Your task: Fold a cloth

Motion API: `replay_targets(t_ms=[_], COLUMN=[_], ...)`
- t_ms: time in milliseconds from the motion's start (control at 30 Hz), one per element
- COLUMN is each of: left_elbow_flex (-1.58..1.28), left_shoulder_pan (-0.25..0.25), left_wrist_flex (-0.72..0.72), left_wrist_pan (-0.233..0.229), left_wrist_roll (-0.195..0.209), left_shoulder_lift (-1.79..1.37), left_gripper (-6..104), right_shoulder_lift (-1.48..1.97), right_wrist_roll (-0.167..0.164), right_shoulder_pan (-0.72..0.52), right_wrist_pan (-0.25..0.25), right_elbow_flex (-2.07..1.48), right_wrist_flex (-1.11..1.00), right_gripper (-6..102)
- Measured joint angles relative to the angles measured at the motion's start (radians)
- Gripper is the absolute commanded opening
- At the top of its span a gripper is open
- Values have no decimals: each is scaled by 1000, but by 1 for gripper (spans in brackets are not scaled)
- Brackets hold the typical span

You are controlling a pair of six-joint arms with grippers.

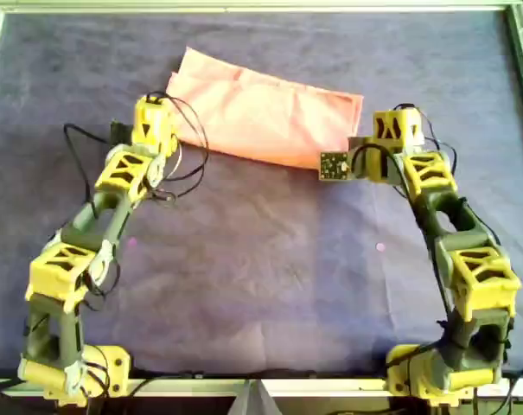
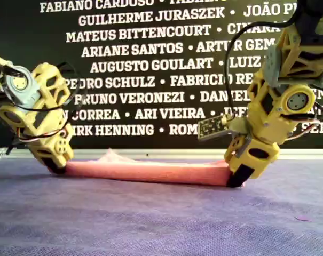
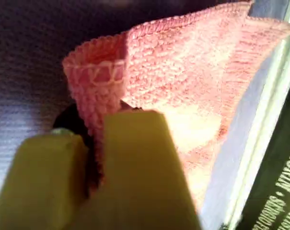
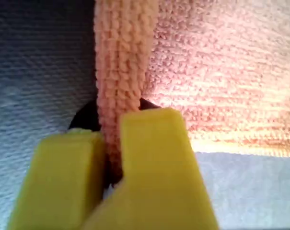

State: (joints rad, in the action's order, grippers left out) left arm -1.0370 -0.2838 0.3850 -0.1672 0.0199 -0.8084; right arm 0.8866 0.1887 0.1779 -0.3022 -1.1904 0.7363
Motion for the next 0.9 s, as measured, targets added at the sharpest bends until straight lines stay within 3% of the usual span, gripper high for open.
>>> replay_targets(t_ms=[467, 700, 900], left_elbow_flex=[-600, -750, -824], left_shoulder_pan=[0, 0, 0], left_wrist_flex=[-3, -3, -3], left_wrist_pan=[3, 3, 3], left_wrist_roll=[5, 8, 9], left_shoulder_lift=[-499, -620, -675], left_gripper=[-1, -1, -1], right_shoulder_lift=[58, 250, 434], right_wrist_roll=[0, -3, -92], right_shoulder_pan=[8, 8, 12], right_wrist_pan=[9, 9, 9], right_elbow_flex=[-6, -238, -448], right_wrist_flex=[52, 55, 55], right_gripper=[-2, -2, -2])
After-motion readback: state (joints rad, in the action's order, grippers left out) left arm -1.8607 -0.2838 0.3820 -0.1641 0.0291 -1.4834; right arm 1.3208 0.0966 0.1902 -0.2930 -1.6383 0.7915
